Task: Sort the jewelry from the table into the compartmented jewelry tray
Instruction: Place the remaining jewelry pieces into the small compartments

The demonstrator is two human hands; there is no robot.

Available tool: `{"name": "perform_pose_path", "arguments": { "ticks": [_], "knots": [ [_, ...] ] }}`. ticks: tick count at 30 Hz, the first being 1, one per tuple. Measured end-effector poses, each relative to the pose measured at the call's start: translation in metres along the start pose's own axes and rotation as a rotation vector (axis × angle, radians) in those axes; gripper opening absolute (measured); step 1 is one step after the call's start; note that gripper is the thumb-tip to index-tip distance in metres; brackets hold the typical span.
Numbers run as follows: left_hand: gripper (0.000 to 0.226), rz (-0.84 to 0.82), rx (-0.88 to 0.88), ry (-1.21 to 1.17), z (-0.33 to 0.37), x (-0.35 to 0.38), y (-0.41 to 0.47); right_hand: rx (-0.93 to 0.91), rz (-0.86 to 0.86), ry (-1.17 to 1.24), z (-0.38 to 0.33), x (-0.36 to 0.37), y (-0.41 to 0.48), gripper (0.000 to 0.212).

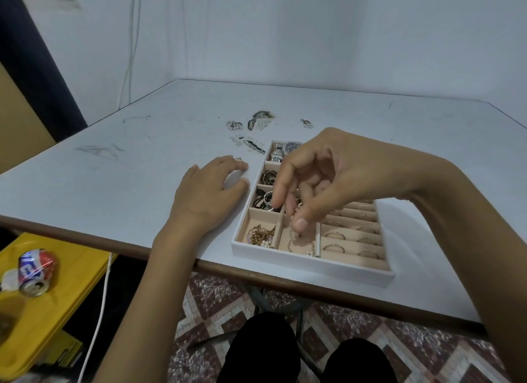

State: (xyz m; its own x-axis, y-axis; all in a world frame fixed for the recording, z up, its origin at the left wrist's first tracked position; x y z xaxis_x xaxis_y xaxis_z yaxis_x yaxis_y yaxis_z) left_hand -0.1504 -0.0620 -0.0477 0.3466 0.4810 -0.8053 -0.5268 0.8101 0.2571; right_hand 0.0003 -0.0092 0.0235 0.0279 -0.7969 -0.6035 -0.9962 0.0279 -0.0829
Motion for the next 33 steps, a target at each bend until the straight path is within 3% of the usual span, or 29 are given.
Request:
{"name": "perform_pose_path", "arguments": {
  "ticks": [11,33],
  "knots": [
    [0.035,0.002,-0.022,0.015,0.002,-0.003,-0.002,-0.001,-0.094,0.021,0.003,0.003,-0.004,0.030],
    [0.035,-0.005,-0.033,0.008,0.003,-0.003,-0.002,0.049,-0.089,-0.060,0.011,0.005,0.001,0.028]
  ]
}}
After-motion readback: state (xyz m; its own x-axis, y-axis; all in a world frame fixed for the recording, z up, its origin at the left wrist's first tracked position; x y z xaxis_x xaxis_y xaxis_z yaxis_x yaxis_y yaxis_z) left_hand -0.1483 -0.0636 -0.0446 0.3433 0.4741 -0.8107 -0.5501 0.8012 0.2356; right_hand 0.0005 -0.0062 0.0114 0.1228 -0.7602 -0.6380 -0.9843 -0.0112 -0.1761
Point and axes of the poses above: each hand's wrist, its own y-axis towards the middle knuckle, its own x-axis out of the palm, z = x × y, the point moved 7 cm from there along y, towards the middle knuckle, and after that the axes turned 3 degrees about -y, right-handed, at the moved point
